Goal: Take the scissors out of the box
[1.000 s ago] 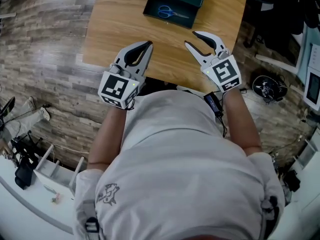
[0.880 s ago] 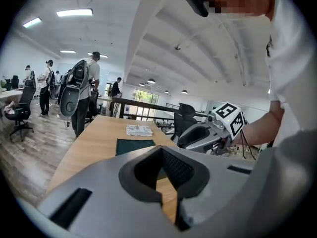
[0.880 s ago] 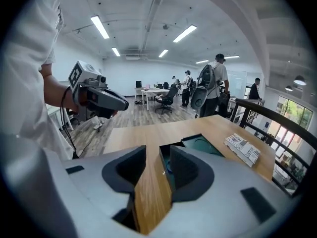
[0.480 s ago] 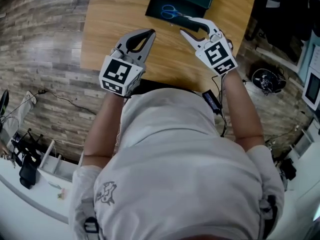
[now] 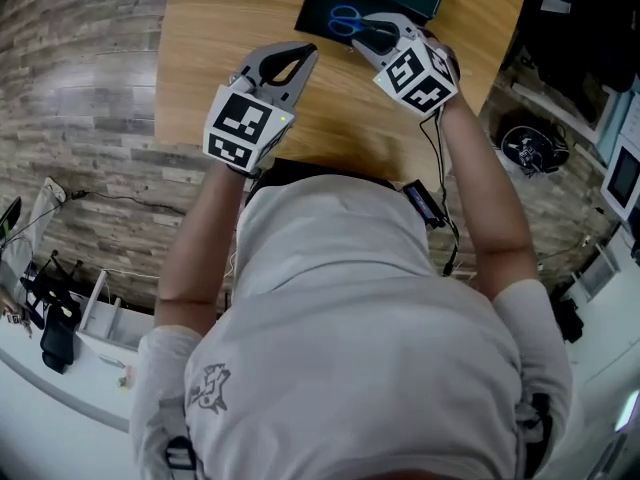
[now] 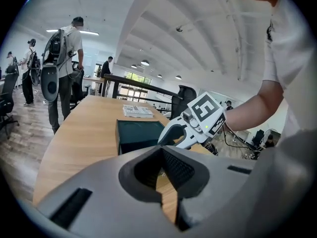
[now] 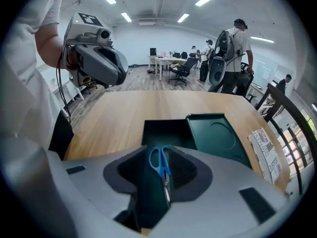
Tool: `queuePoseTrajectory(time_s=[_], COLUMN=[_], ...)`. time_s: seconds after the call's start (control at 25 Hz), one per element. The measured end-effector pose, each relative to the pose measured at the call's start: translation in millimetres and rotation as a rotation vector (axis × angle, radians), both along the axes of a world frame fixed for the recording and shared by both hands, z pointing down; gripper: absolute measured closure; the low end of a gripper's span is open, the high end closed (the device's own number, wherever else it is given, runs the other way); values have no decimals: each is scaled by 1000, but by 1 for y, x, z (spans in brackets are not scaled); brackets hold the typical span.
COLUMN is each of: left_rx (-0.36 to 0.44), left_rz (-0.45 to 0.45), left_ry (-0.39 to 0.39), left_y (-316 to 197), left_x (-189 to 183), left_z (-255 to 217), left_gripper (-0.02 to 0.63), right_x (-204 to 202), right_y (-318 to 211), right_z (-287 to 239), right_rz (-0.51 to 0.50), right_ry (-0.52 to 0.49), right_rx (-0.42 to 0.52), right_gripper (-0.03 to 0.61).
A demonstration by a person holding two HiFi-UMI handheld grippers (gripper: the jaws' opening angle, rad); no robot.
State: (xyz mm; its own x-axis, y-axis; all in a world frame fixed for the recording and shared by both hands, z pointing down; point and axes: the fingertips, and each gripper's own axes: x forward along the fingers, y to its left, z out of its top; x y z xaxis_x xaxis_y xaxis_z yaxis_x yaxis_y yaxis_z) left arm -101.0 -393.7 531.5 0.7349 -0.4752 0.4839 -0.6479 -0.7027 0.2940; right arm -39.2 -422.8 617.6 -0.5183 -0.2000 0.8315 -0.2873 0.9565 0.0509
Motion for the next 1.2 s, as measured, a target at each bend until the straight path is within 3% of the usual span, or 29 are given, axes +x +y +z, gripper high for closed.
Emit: queuePoseTrajectory(time_s=[0.56,0.84,1.2], left_rx=[-55,-77,-84], left_rz=[15,14,10], left_ry=[7,20,39], left_y=[-12,-11,-10], left_x=[-6,-7,-7], left_z=[33,38,38], left_gripper=[609,609,609], right_x=[-9,-9,-9], right_y=[-10,-12,-14], right_z=[80,95,95], right_rz=[-126,-109,-90], right_ry=[206,226,224], right_rx=[-56,-110,-99], right_gripper=[453,451,486])
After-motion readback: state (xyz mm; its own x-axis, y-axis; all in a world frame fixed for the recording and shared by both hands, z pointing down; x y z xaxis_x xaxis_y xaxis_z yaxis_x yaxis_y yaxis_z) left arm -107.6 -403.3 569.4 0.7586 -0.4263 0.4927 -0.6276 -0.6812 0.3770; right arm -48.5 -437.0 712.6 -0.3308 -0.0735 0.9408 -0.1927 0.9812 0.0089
